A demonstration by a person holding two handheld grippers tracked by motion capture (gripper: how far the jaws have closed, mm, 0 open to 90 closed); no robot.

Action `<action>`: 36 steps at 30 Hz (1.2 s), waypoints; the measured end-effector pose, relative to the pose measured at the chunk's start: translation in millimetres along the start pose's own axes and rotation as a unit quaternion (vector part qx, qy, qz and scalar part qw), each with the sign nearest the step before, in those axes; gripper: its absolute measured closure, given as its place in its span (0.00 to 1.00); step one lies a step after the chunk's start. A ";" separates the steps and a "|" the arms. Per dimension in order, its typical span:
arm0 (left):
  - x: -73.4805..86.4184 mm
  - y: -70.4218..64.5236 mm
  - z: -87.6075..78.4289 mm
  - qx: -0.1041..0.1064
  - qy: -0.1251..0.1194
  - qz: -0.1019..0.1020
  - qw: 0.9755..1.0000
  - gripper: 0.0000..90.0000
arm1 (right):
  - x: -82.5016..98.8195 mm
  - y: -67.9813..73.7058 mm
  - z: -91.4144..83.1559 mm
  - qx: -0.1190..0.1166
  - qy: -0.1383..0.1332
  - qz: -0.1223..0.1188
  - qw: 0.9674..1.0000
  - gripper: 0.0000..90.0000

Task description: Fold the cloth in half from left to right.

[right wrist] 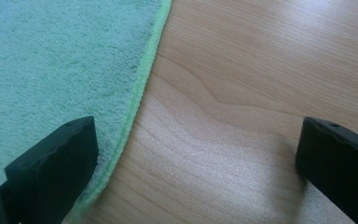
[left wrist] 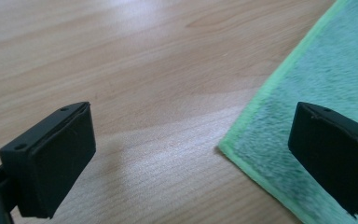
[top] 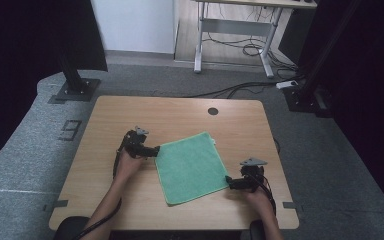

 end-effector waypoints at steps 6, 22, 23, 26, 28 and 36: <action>2.9 -0.4 9.4 -0.007 0.013 0.000 1.000 0.01 | 0.0 0.0 0.0 0.000 0.000 0.000 1.000 0.00; 3.4 0.6 9.4 -0.002 0.014 -0.006 1.000 0.01 | -1.9 0.6 -3.2 -0.012 0.012 -0.004 1.000 0.03; 3.4 0.6 9.4 -0.002 0.014 -0.006 1.000 0.01 | -1.9 0.6 -3.2 -0.012 0.012 -0.004 1.000 0.03; 3.4 0.6 9.4 -0.002 0.014 -0.006 1.000 0.01 | -5.0 5.1 -6.5 -0.012 0.007 -0.008 1.000 0.04; 3.5 0.6 9.4 -0.002 0.014 -0.006 1.000 0.01 | -7.2 9.4 -8.3 -0.016 0.002 -0.012 1.000 0.04; 3.5 0.7 9.3 -0.001 0.014 -0.005 1.000 0.01 | -14.5 35.9 -11.5 -0.050 -0.004 -0.029 0.998 0.04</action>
Point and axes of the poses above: each handheld gripper's, and its own axes: z roughly forward along the jaws, x roughly out of its underside, y roughly to its left, the point moved 2 cm from there along z, roughly forward along the jaws, and after that the axes turned 11 degrees about z, right-handed, at the moved point
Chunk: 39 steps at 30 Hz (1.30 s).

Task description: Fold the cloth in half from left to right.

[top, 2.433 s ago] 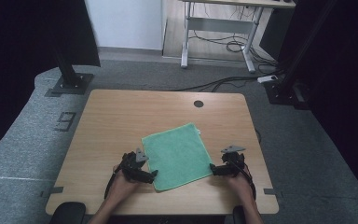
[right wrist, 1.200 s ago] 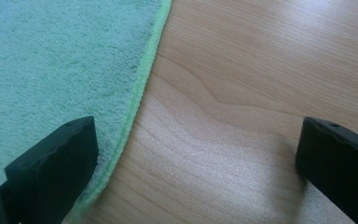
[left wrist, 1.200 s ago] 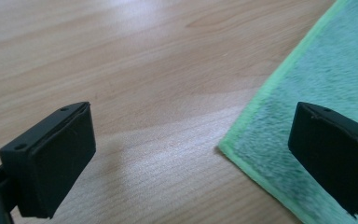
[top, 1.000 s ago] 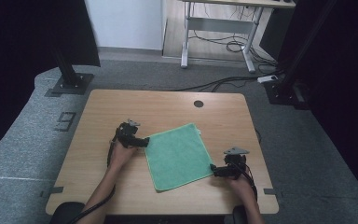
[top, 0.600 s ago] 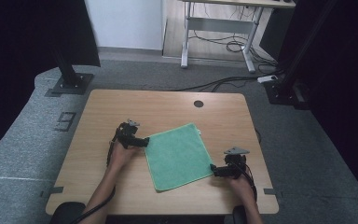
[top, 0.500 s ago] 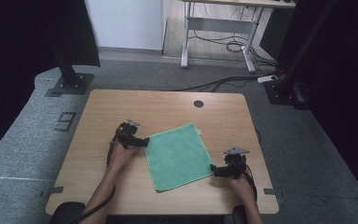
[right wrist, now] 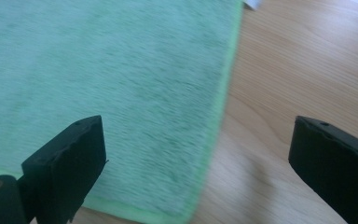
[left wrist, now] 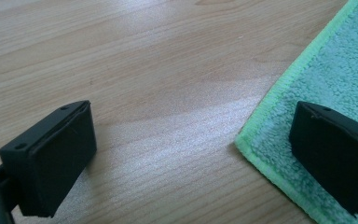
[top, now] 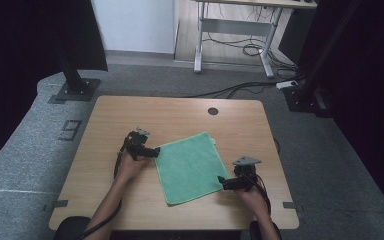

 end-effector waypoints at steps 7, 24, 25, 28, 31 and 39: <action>0.9 0.5 -0.8 0.003 -0.001 0.004 1.000 0.01 | -3.1 27.2 5.6 -0.041 0.004 -0.014 0.999 0.04; 1.9 -0.6 -2.6 0.010 -0.009 0.013 1.000 0.06 | -0.8 101.0 26.7 -0.145 0.051 -0.085 0.984 0.10; 1.9 -0.5 -2.6 0.010 -0.009 0.013 1.000 0.06 | -0.7 105.9 27.4 -0.150 0.053 -0.088 0.983 0.11; 1.9 -0.4 -2.5 0.011 -0.010 0.013 1.000 0.06 | -0.3 120.2 30.3 -0.165 0.058 -0.100 0.979 0.15; 2.0 -0.3 -2.6 0.011 -0.010 0.013 1.000 0.07 | 1.1 134.5 33.2 -0.175 0.065 -0.115 0.976 0.20; 2.0 -0.2 -2.8 0.011 -0.009 0.013 1.000 0.07 | 5.7 168.2 38.8 -0.201 0.083 -0.148 0.965 0.40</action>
Point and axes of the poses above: each handheld gripper's, and its own axes: z roughly forward along the jaws, x roughly out of its underside, y roughly to its left, the point moved 2 cm from there along z, roughly forward along the jaws, and after that the axes turned 11 degrees about z, right-handed, at the moved point
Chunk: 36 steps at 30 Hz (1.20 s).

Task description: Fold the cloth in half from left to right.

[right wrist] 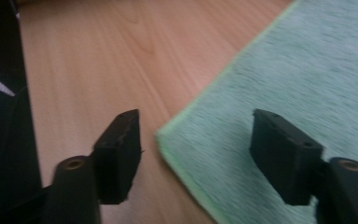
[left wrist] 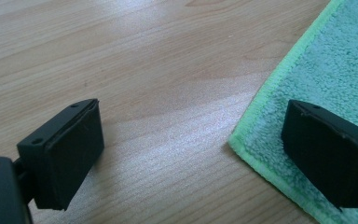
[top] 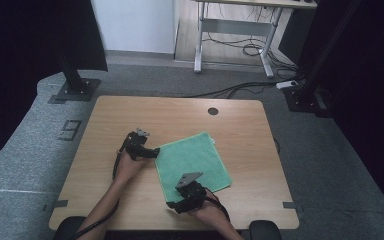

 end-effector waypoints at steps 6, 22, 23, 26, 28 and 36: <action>0.2 -0.1 -0.5 0.000 -0.002 0.001 1.000 0.08 | 0.0 16.2 9.9 0.011 0.024 -0.040 0.999 0.64; 0.4 -13.2 -8.3 0.074 -0.039 0.007 0.996 0.96 | -0.6 16.7 8.6 0.042 0.029 -0.037 0.998 0.97; 0.4 -13.2 -8.3 0.074 -0.039 0.007 0.996 0.97 | -1.0 17.3 8.6 0.040 0.028 -0.035 0.998 0.97; 4.4 -6.0 -13.5 0.071 -0.031 -0.008 0.997 0.98 | -4.0 19.5 8.5 0.032 0.024 -0.035 0.999 0.97; 5.8 -3.6 -15.4 0.069 -0.029 -0.012 0.997 0.98 | -5.9 20.3 8.6 0.027 0.022 -0.033 0.999 0.97; 8.4 6.1 -28.1 0.066 -0.029 -0.030 0.997 0.98 | -22.2 32.4 10.5 0.008 0.010 -0.046 0.999 0.97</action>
Point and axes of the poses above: each handheld gripper's, and its own axes: z roughly forward along the jaws, x roughly out of its underside, y roughly to its left, the point moved 2 cm from there along z, roughly forward along the jaws, and after that the axes turned 11 degrees about z, right-handed, at the moved point
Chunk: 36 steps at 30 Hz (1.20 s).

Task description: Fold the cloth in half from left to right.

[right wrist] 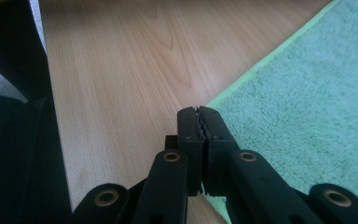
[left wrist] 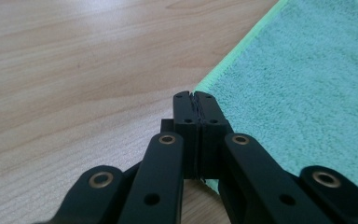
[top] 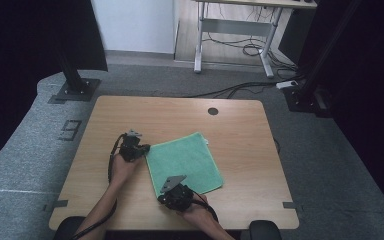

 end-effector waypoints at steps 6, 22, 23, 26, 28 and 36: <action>-10.1 -3.6 -5.1 -0.005 -0.018 0.010 1.000 0.98 | -2.0 -5.8 -17.3 0.002 -0.021 0.012 1.000 0.97; -60.1 -26.8 6.5 0.010 -0.053 0.052 0.997 0.99 | 12.6 -33.6 -55.7 0.043 -0.046 0.035 0.997 0.97; -62.9 -28.5 8.6 0.010 -0.052 0.055 0.997 0.99 | 13.8 -35.8 -57.4 0.045 -0.047 0.036 0.997 0.97; -70.2 -33.4 14.5 0.008 -0.051 0.064 0.997 0.98 | 17.7 -41.9 -62.2 0.053 -0.050 0.042 0.996 0.97; -74.6 -36.0 18.2 0.008 -0.049 0.067 0.996 0.98 | 20.6 -46.1 -65.5 0.059 -0.052 0.046 0.996 0.97; -88.4 -45.0 31.9 0.011 -0.044 0.074 0.996 0.98 | 32.6 -64.6 -80.3 0.082 -0.059 0.065 0.993 0.97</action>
Point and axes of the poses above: each handheld gripper's, and its own axes: z roughly forward along the jaws, x roughly out of its underside, y roughly to its left, the point moved 2 cm from there along z, roughly forward along the jaws, and after that the axes turned 11 degrees about z, right-handed, at the moved point
